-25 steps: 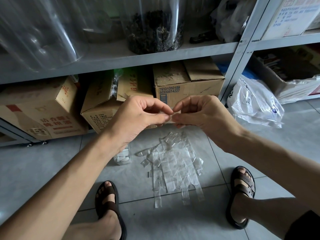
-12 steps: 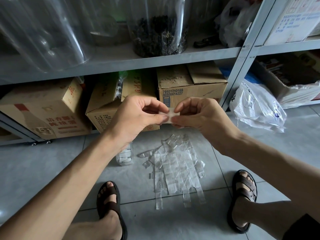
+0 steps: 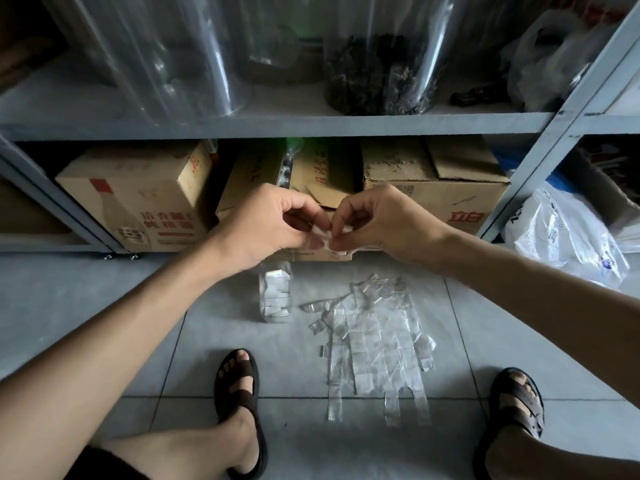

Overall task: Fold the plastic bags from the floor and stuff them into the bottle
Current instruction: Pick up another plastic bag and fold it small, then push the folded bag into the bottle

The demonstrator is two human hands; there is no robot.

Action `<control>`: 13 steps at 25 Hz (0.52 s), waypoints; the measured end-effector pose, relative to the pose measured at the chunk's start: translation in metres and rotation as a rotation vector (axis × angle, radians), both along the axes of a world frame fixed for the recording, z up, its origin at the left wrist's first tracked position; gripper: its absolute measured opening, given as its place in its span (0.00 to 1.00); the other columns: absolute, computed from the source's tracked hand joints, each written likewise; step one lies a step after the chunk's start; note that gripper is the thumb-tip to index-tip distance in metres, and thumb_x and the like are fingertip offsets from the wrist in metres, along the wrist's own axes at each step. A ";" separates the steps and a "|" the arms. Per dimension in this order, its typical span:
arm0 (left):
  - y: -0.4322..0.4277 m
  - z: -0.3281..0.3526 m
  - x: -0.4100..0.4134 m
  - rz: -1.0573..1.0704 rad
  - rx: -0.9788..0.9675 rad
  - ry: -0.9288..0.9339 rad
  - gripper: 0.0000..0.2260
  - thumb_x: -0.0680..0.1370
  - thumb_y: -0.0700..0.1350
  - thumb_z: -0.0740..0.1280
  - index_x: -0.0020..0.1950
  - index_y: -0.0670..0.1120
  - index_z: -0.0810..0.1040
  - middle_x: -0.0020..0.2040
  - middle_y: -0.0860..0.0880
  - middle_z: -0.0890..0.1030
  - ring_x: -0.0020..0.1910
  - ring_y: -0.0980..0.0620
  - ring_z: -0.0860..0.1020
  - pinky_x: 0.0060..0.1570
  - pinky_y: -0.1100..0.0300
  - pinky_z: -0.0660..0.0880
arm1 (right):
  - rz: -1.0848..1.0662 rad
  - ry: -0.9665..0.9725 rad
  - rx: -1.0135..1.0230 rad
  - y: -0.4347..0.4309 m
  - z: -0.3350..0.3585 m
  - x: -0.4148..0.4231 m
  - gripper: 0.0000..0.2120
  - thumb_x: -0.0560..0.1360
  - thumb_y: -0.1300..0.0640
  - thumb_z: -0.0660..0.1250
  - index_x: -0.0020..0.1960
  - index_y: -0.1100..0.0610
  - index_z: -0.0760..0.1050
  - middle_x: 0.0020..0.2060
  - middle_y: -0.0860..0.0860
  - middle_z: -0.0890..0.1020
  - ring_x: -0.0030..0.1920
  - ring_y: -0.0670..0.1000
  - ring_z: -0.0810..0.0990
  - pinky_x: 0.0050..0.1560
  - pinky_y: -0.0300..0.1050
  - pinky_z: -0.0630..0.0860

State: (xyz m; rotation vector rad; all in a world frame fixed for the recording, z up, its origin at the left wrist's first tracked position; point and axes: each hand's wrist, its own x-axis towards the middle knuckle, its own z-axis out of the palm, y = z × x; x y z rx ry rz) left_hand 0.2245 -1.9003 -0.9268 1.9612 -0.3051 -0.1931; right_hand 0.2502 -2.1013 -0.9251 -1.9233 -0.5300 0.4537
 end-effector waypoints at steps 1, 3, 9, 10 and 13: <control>0.013 -0.003 0.006 0.000 0.026 0.002 0.11 0.66 0.34 0.79 0.44 0.46 0.85 0.40 0.52 0.86 0.40 0.58 0.83 0.45 0.65 0.79 | 0.006 -0.005 -0.008 0.014 -0.007 0.008 0.10 0.66 0.68 0.78 0.37 0.55 0.81 0.28 0.43 0.81 0.29 0.40 0.76 0.33 0.31 0.73; 0.033 -0.014 0.017 0.011 0.063 0.004 0.11 0.64 0.38 0.80 0.43 0.47 0.85 0.39 0.53 0.86 0.40 0.58 0.82 0.45 0.65 0.79 | -0.009 -0.012 -0.020 0.037 -0.023 0.020 0.09 0.65 0.66 0.79 0.37 0.54 0.83 0.31 0.46 0.83 0.33 0.43 0.79 0.39 0.40 0.81; 0.098 -0.116 0.054 0.123 0.125 0.128 0.14 0.65 0.36 0.81 0.42 0.51 0.84 0.40 0.51 0.86 0.39 0.57 0.82 0.46 0.56 0.79 | 0.048 0.274 -0.116 0.106 -0.107 0.073 0.07 0.69 0.70 0.75 0.43 0.60 0.84 0.34 0.48 0.85 0.34 0.44 0.83 0.38 0.34 0.79; 0.105 -0.135 0.059 0.131 0.112 0.153 0.13 0.65 0.36 0.81 0.43 0.49 0.83 0.40 0.52 0.86 0.39 0.58 0.81 0.45 0.60 0.78 | 0.058 0.283 -0.144 0.114 -0.124 0.082 0.07 0.70 0.69 0.75 0.43 0.59 0.84 0.34 0.47 0.85 0.35 0.44 0.83 0.39 0.34 0.79; 0.123 -0.192 0.076 0.187 0.070 0.216 0.13 0.68 0.33 0.79 0.48 0.43 0.81 0.42 0.51 0.85 0.42 0.56 0.83 0.45 0.64 0.77 | 0.058 0.207 -0.210 0.134 -0.180 0.107 0.09 0.69 0.67 0.77 0.41 0.54 0.85 0.32 0.42 0.84 0.34 0.40 0.82 0.39 0.33 0.79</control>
